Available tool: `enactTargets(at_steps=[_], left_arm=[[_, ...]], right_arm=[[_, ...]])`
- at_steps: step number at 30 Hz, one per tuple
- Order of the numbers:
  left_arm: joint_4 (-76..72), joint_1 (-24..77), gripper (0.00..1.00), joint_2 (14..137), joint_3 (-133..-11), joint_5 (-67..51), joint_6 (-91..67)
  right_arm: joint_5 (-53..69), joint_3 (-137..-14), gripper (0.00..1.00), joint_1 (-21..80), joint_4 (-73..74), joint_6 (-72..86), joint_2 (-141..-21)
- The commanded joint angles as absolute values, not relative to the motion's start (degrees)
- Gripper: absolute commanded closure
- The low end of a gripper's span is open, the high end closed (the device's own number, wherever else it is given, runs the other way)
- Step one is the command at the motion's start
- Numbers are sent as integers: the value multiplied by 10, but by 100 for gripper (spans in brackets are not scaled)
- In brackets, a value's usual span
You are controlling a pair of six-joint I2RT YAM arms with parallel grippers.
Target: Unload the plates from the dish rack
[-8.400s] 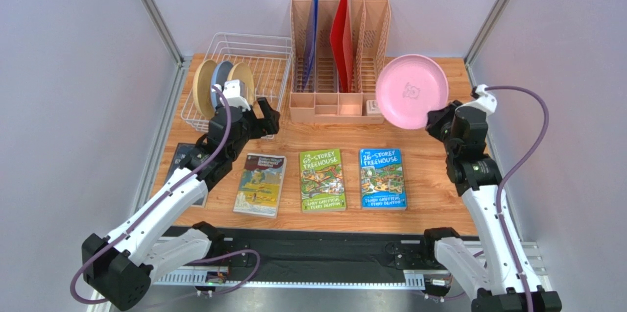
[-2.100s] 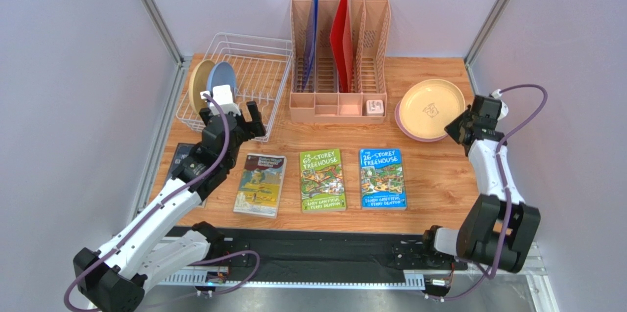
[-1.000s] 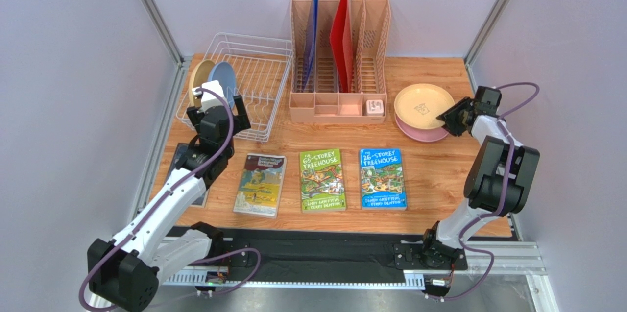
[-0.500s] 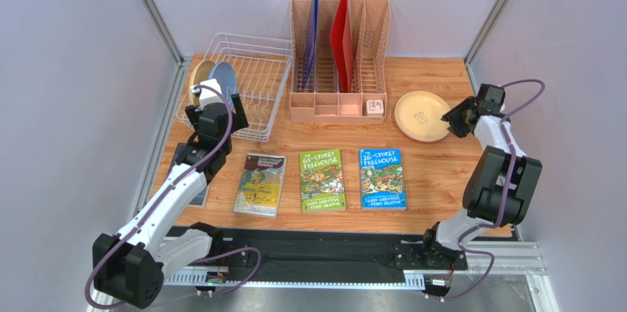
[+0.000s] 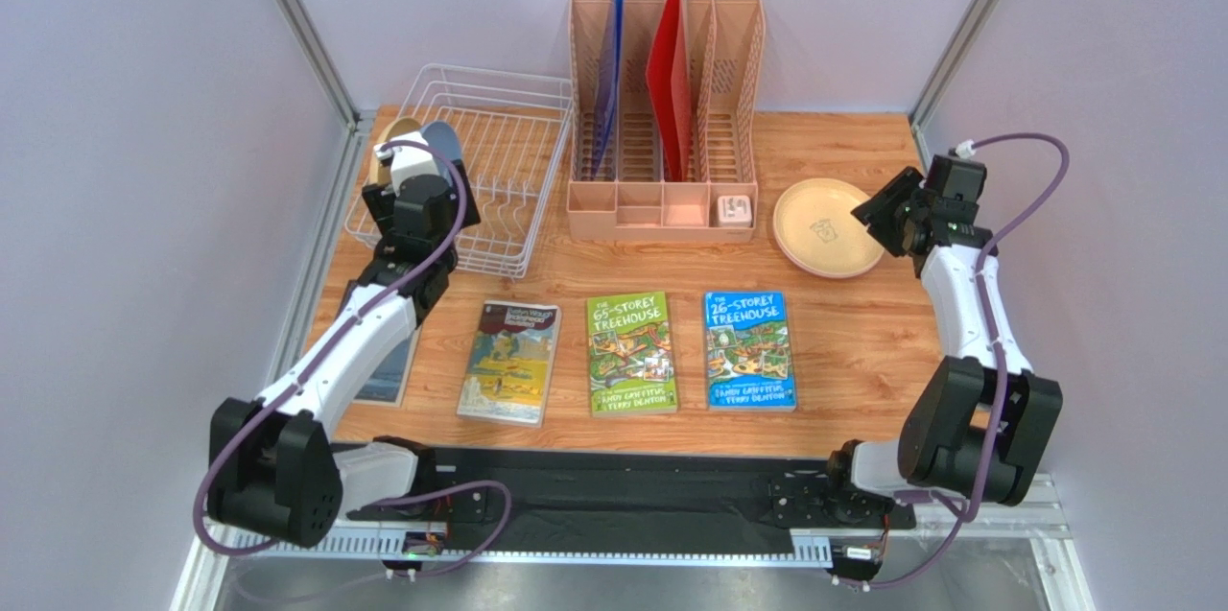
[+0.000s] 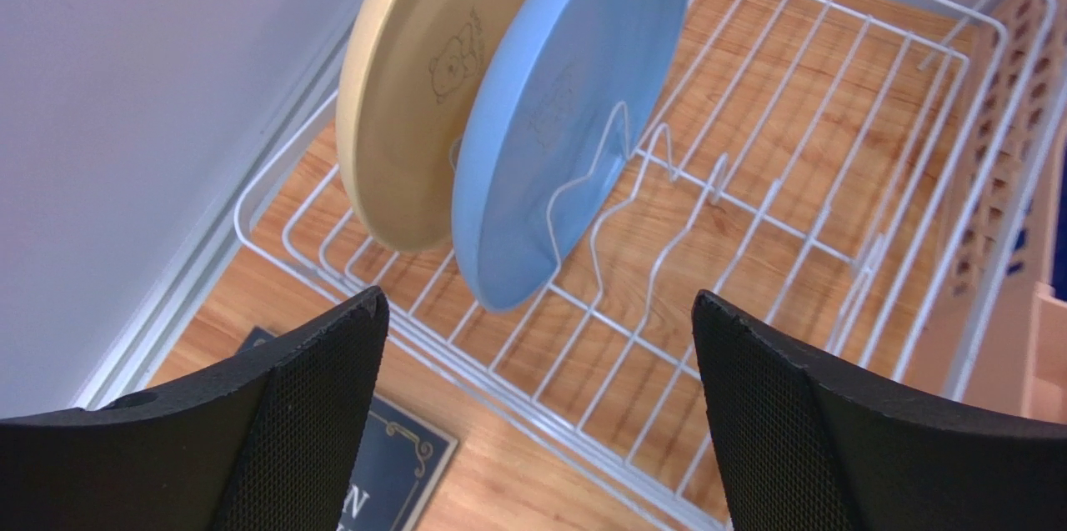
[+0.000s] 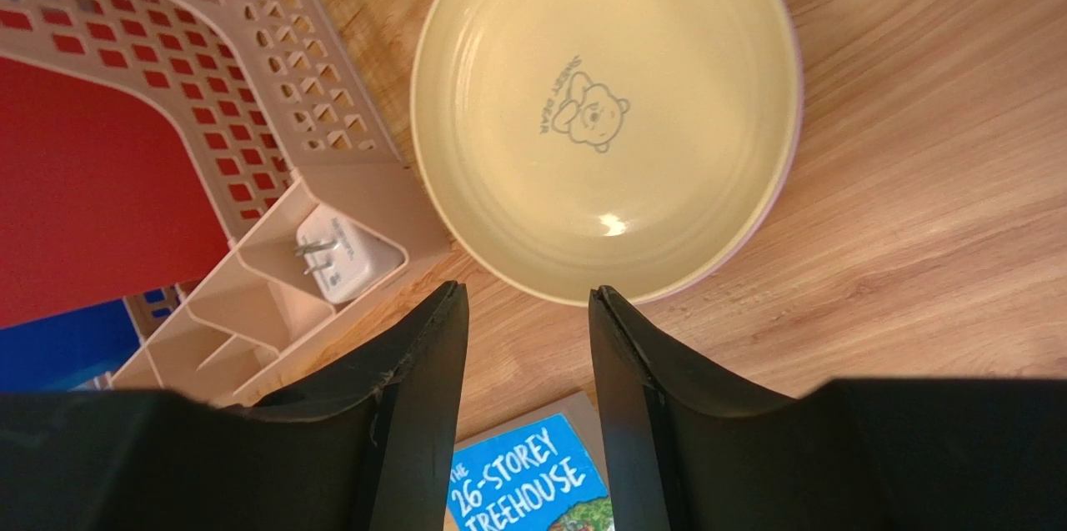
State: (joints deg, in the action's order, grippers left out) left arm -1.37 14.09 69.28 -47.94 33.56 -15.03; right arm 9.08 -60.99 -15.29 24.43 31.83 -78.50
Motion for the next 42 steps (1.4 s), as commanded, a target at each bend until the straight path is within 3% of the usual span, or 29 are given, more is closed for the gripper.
enactTargets(at_steps=[1,4,16,18,25,27,36,42], left_arm=[[-123,128,8,741,-507,396,-106],[-185,117,14,778,-509,408,-71],[-230,65,19,922,-560,374,-69],[-229,65,29,925,-560,369,-72],[-203,65,89,883,-534,351,-104],[-193,66,98,863,-523,347,-119],[-154,84,100,825,-526,383,-127],[-168,124,100,825,-558,480,-74]], right_arm=[[104,-599,54,-144,249,301,-759],[109,-599,54,-142,252,297,-760],[107,-604,54,-142,253,290,-778],[105,-604,54,-142,252,290,-780],[105,-599,54,-142,247,291,-788],[110,-598,54,-142,243,293,-791],[111,-594,54,-136,242,292,-788],[112,-595,54,-133,243,289,-790]])
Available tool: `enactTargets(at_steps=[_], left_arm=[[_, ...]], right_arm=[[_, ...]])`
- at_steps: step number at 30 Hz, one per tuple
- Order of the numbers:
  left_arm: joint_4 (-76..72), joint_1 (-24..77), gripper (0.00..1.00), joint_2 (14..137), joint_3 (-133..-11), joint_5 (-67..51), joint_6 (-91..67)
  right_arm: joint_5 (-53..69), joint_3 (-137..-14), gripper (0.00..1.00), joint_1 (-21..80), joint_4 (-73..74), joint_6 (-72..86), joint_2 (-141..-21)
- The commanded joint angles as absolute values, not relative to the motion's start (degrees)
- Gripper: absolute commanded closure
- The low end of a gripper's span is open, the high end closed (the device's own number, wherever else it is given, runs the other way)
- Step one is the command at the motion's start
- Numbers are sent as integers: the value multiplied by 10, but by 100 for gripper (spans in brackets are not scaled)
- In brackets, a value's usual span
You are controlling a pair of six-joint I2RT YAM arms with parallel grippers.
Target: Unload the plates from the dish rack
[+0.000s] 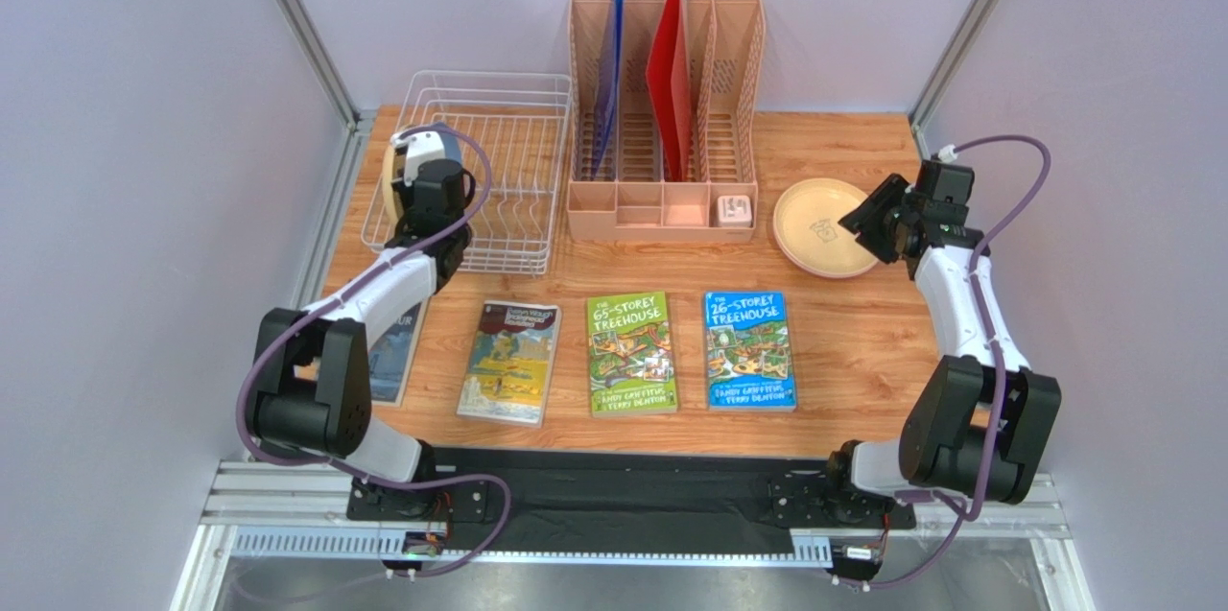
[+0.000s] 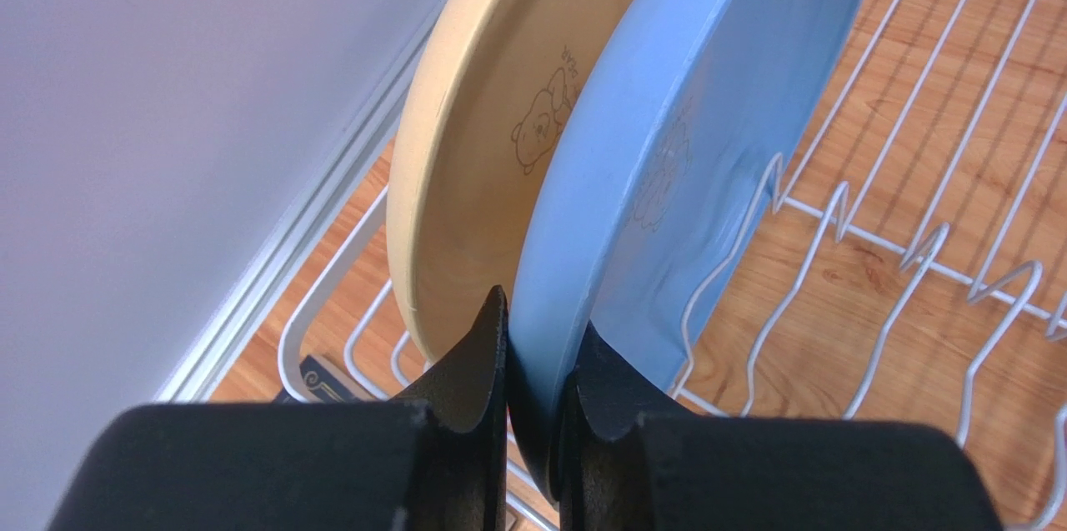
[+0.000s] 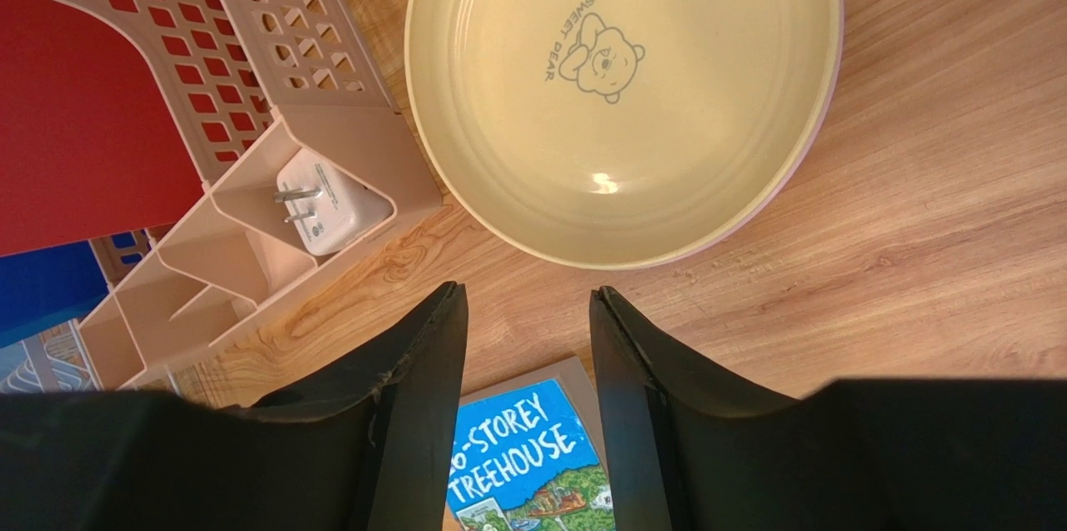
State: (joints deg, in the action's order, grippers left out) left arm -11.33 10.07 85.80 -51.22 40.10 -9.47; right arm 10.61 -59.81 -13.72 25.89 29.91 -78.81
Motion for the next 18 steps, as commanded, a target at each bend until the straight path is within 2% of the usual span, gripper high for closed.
enactTargets(at_steps=[1,12,16,18], left_arm=[[-175,133,100,824,-559,494,-57],[-264,155,100,847,-558,659,54],[-262,170,100,814,-555,669,65],[-196,185,100,791,-563,648,28]], right_arm=[[111,-595,54,-132,244,288,-790],[120,-598,54,-132,243,289,-799],[100,-604,54,-127,252,286,-793],[63,-621,54,-103,282,279,-774]])
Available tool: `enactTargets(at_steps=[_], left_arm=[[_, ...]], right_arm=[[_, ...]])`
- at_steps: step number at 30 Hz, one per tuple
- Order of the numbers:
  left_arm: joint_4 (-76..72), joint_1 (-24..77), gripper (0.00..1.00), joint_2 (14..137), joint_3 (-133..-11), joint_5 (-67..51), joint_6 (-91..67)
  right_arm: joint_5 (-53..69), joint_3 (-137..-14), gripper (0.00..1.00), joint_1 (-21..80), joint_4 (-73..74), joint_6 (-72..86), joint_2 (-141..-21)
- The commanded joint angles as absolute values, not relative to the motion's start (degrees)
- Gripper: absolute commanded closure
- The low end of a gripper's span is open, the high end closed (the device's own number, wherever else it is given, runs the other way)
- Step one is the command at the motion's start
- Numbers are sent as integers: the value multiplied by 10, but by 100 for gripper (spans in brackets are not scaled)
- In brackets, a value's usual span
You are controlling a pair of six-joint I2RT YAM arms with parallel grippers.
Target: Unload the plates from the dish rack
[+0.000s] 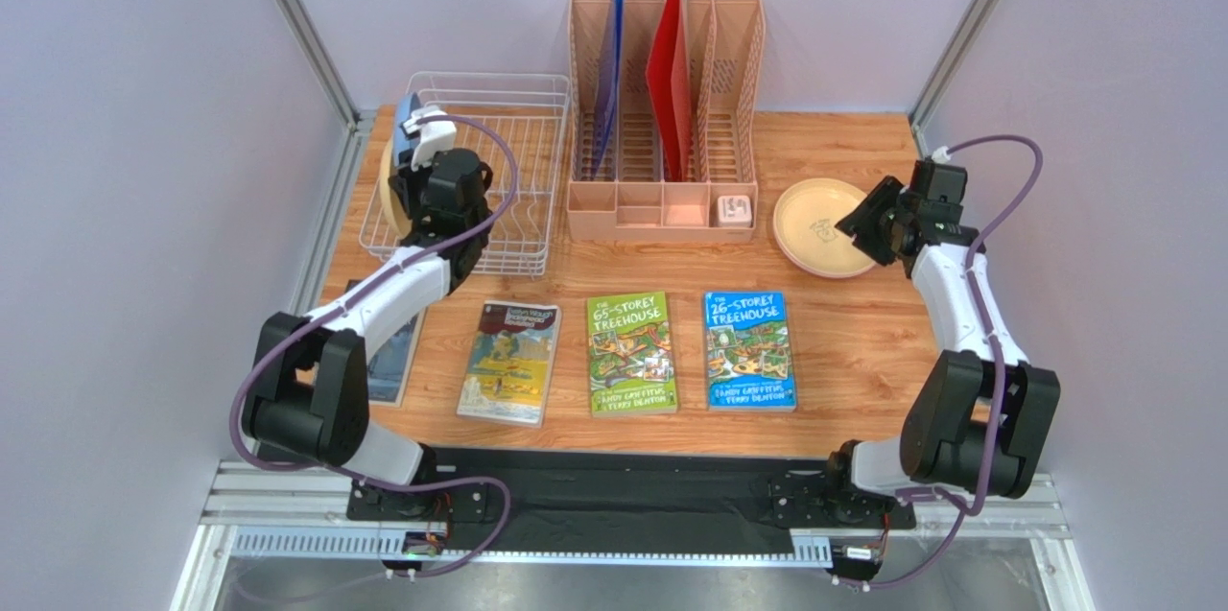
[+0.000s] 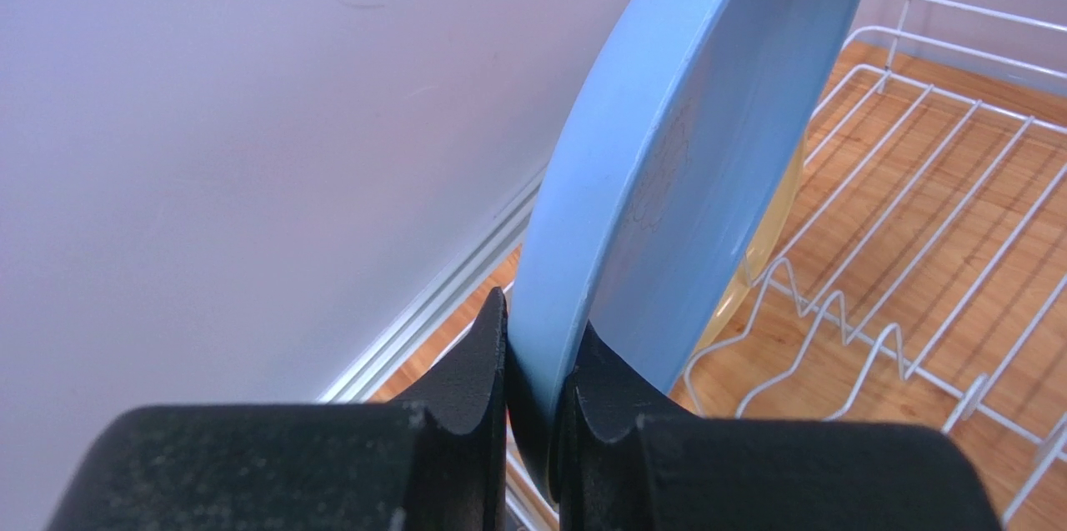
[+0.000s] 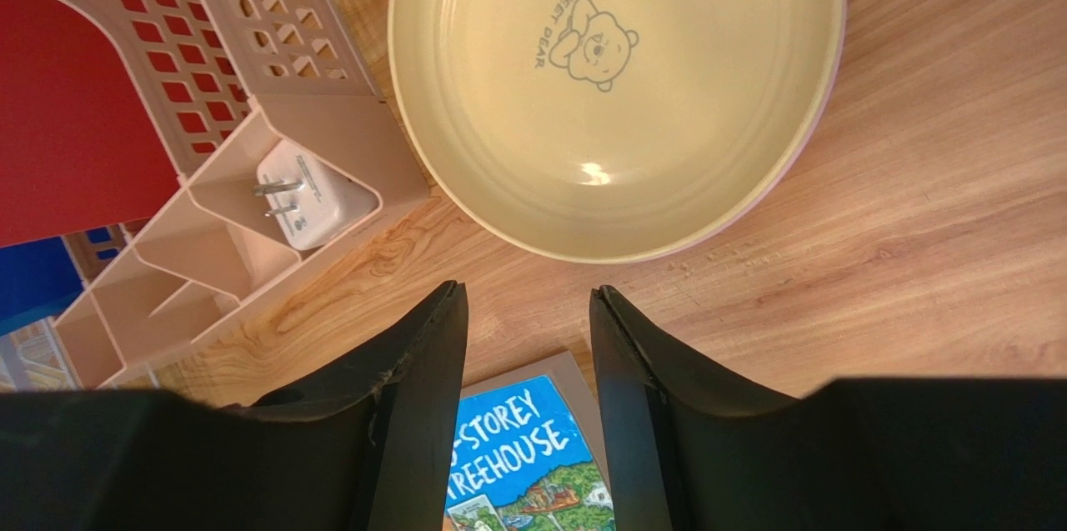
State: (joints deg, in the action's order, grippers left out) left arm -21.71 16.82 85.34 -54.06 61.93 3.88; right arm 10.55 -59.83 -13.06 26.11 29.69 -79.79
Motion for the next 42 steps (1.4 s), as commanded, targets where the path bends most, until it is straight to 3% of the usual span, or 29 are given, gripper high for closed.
enactTargets(at_steps=[1,5,8,17,25,42], left_arm=[[-163,192,100,767,-576,636,5],[51,213,100,704,-610,502,-120],[121,221,100,655,-608,383,-187],[125,230,100,586,-509,96,-345],[56,297,100,597,-432,29,-418],[30,365,100,638,-454,3,-434]], right_arm=[[33,-626,54,-90,288,266,-761],[53,-634,52,-18,288,254,-702],[125,-615,52,18,271,262,-664],[235,-491,43,105,119,328,-601],[242,-458,41,169,55,351,-639],[217,-503,41,238,47,317,-786]])
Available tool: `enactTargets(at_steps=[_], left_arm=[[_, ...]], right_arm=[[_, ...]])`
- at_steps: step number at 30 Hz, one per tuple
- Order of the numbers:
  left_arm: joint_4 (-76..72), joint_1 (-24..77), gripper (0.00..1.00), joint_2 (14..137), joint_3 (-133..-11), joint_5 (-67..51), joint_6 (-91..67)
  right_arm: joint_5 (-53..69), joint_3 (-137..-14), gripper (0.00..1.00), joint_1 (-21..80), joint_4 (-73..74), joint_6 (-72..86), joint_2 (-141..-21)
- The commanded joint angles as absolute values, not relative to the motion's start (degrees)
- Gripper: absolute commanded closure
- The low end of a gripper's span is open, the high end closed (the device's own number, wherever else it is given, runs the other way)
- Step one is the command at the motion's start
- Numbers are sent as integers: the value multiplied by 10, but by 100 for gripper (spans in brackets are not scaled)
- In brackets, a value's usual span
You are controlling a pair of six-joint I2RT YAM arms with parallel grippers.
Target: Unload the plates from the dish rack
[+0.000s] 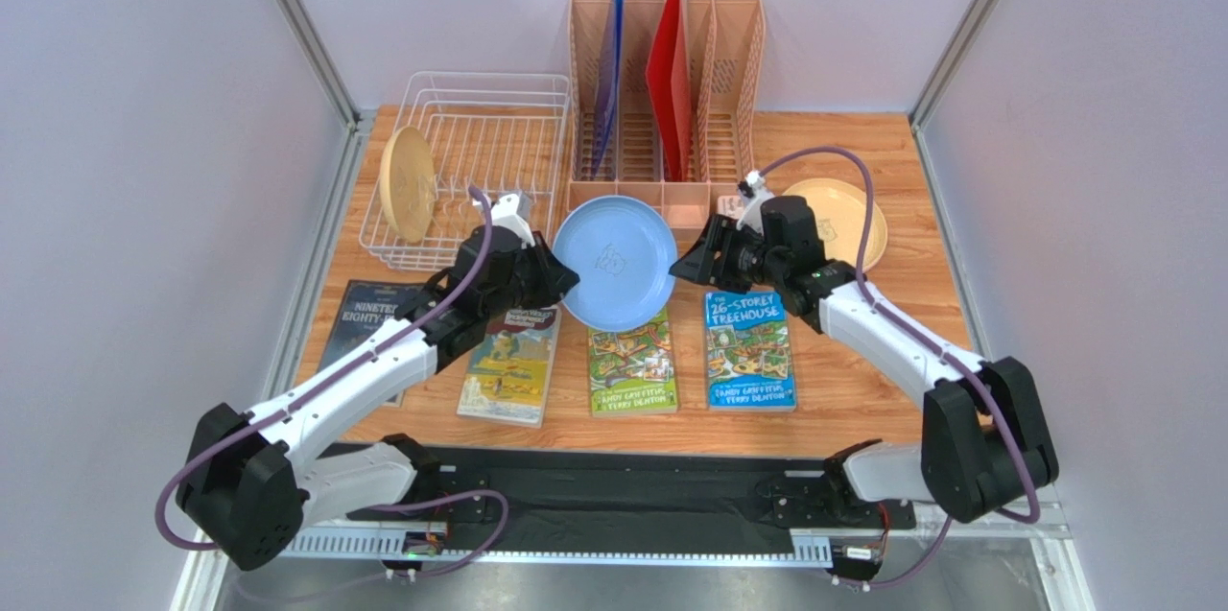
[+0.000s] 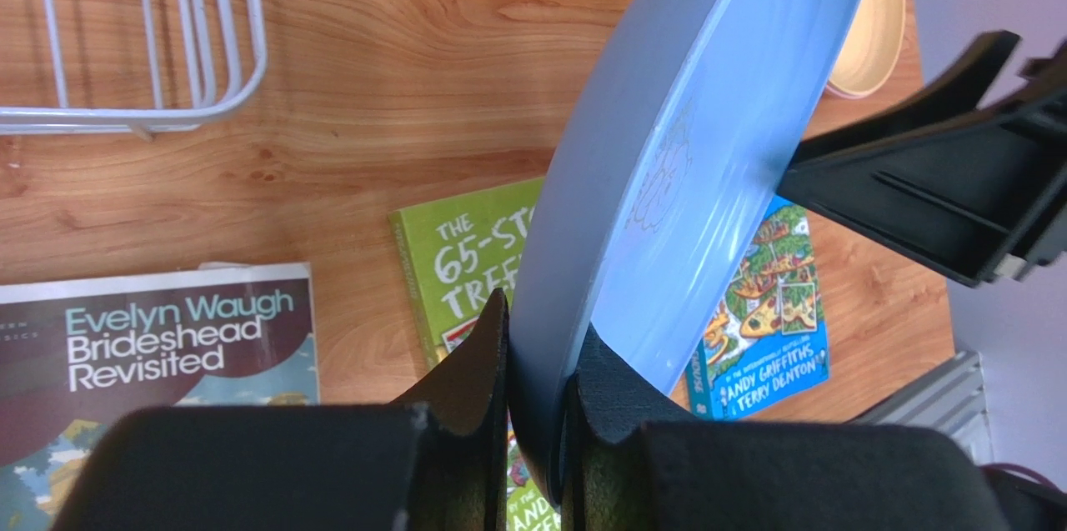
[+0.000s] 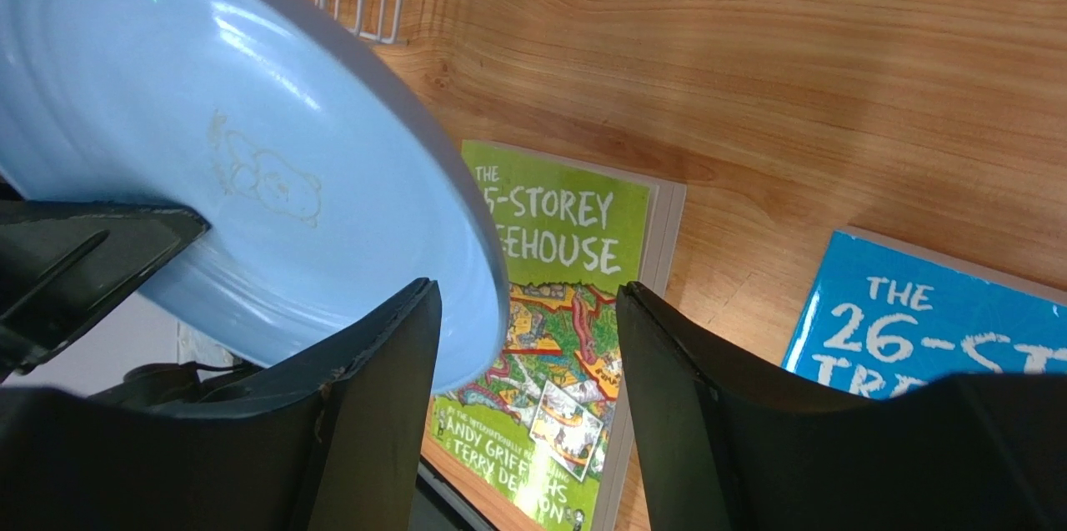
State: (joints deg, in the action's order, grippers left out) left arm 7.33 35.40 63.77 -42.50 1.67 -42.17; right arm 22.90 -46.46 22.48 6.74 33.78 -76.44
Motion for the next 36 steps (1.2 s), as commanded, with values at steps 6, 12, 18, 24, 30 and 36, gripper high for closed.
enactTargets(at_steps=[6,12,18,24,30,36], left_arm=[[26,374,100,651,-462,-11,-432],[27,378,100,652,-465,-4,-424],[66,378,44,610,-465,71,-382],[94,377,0,534,-447,181,-317],[79,377,0,487,-444,304,-217],[52,374,0,533,-475,463,-116]], right_arm=[[219,-511,49,243,33,314,-816],[192,-509,100,244,54,305,-805],[73,-514,100,229,140,278,-731],[-45,-512,100,124,220,279,-596],[-102,-538,100,-31,283,308,-544],[-120,-616,96,-85,294,306,-635]])
